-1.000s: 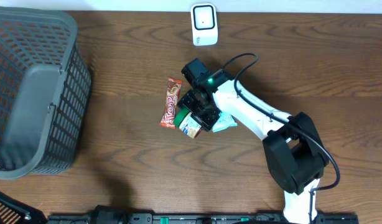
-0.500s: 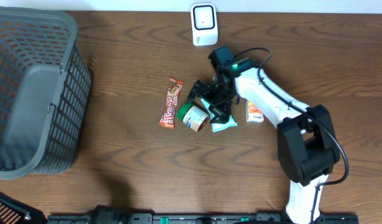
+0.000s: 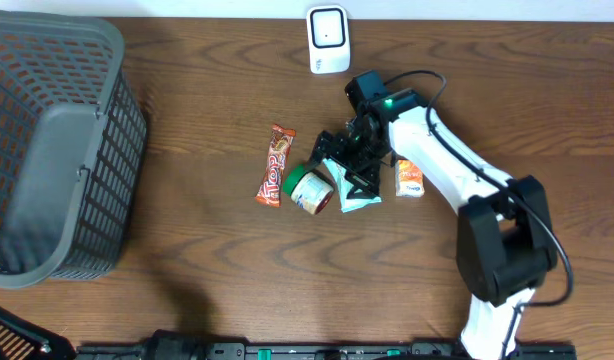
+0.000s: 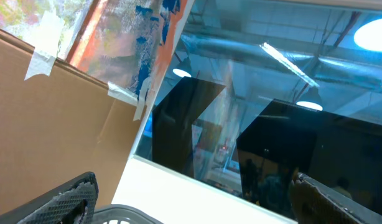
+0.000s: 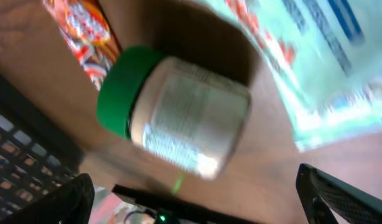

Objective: Scan the item barcode

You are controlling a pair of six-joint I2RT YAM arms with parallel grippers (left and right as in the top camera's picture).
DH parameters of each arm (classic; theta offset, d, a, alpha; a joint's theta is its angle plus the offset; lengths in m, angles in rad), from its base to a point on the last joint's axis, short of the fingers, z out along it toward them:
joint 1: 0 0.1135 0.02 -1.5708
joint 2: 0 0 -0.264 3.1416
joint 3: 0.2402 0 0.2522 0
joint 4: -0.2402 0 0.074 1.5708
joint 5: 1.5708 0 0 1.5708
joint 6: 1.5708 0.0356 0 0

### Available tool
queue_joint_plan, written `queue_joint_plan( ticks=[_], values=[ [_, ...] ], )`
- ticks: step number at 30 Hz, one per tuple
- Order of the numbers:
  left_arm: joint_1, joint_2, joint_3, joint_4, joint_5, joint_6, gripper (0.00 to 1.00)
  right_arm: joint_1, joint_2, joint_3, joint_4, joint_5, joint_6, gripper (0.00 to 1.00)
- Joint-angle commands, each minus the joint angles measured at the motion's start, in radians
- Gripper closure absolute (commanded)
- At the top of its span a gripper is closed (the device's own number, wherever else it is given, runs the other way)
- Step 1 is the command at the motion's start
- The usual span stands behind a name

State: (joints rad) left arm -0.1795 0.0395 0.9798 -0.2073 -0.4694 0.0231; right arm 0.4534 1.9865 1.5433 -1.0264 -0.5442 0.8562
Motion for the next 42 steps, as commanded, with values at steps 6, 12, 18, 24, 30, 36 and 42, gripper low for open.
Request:
queue_joint_plan(
  ticks=[6, 12, 18, 24, 30, 36, 42],
  values=[
    [0.003, 0.008, -0.056, 0.000, 0.013, -0.005, 0.02, 0.140, -0.130, 0.023, -0.070, 0.245, 0.050, 0.01],
    [0.003, 0.011, -0.166, -0.013, 0.014, -0.039, 0.03, 0.204, -0.128, 0.022, -0.062, 0.384, 0.097, 0.01],
    [0.003, 0.011, -0.297, -0.011, 0.014, -0.226, 0.02, 0.252, -0.128, 0.022, -0.055, 0.521, 0.102, 0.01],
    [0.003, 0.011, -0.457, -0.011, 0.018, -0.258, 0.02, 0.258, -0.128, 0.021, -0.019, 0.532, 0.135, 0.01],
    [0.003, 0.011, -0.581, -0.009, 0.017, -0.292, 0.02, 0.266, -0.127, 0.019, 0.058, 0.538, 0.187, 0.01],
    [0.003, 0.011, -0.652, -0.003, 0.017, -0.344, 0.02, 0.280, -0.084, 0.018, 0.040, 0.542, 0.250, 0.01],
    [0.003, 0.011, -0.721, -0.003, 0.017, -0.344, 0.02, 0.306, -0.021, 0.018, 0.071, 0.535, 0.154, 0.01]
  ],
)
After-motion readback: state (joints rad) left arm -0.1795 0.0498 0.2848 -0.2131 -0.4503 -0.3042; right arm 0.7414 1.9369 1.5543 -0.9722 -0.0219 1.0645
